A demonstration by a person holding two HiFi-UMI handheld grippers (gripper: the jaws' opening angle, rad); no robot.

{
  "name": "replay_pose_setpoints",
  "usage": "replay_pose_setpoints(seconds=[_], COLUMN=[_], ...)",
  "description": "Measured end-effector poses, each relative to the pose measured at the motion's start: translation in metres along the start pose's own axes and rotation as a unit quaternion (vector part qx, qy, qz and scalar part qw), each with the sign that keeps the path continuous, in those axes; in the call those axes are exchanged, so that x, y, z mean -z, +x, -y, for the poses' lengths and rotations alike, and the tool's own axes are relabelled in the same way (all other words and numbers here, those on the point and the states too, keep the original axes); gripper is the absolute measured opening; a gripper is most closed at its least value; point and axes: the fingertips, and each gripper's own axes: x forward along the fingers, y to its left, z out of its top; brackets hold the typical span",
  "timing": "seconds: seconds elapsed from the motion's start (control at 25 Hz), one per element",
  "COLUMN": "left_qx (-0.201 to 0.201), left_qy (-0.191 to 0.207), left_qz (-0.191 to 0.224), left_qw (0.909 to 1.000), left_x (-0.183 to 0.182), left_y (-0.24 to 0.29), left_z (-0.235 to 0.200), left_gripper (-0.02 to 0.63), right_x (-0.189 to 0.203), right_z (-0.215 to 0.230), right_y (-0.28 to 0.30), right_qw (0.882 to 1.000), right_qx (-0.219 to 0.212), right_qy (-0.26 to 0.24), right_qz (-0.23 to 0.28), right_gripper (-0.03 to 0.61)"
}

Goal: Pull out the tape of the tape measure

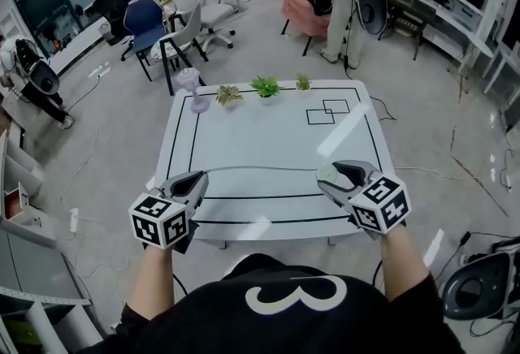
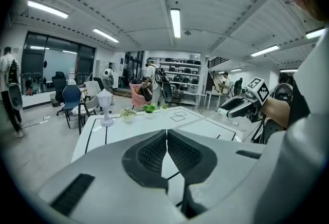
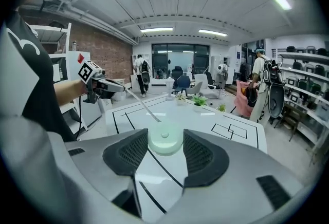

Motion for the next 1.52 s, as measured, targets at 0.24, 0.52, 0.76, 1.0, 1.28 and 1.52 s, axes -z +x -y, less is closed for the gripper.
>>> replay_pose_setpoints(seconds=[0.24, 0.52, 0.76, 1.0, 1.28, 1.52], left_qx=[-0.001, 0.003, 0.004, 0.002, -0.015, -0.028], left_qy=[-0.005, -0.016, -0.025, -0.006, 0.051, 0.081], left_qz=[-0.036, -0.082, -0.126, -0.156, -0.195, -0.212], left_qw=[0.9993, 0.9965, 0.9917, 0.9877, 0.9793, 0.9735], left_x=[0.026, 0.065, 0.100, 0.126, 0.146, 0.150], left_y=[0.016, 0.037, 0.059, 0.083, 0.102, 0.104], left_z=[-0.012, -0.025, -0.033, -0.036, -0.040, -0.042], left_gripper=[0.011, 0.011, 0.011, 0.011, 0.011, 0.012], right_x=[0.027, 0.058, 0.089, 0.113, 0.123, 0.123], right_z=[0.002, 0.012, 0.024, 0.034, 0.037, 0.036], right_y=[0.035, 0.072, 0.096, 0.111, 0.120, 0.120], right_qw=[0.999, 0.996, 0.992, 0.989, 0.988, 0.987], right_qx=[-0.001, -0.002, -0.005, 0.007, 0.005, -0.004], right_qy=[0.017, 0.048, 0.083, 0.088, 0.045, 0.042], right_qz=[-0.039, -0.072, -0.098, -0.118, -0.144, -0.154], right_gripper=[0.218, 0.219, 0.219, 0.219, 0.219, 0.219])
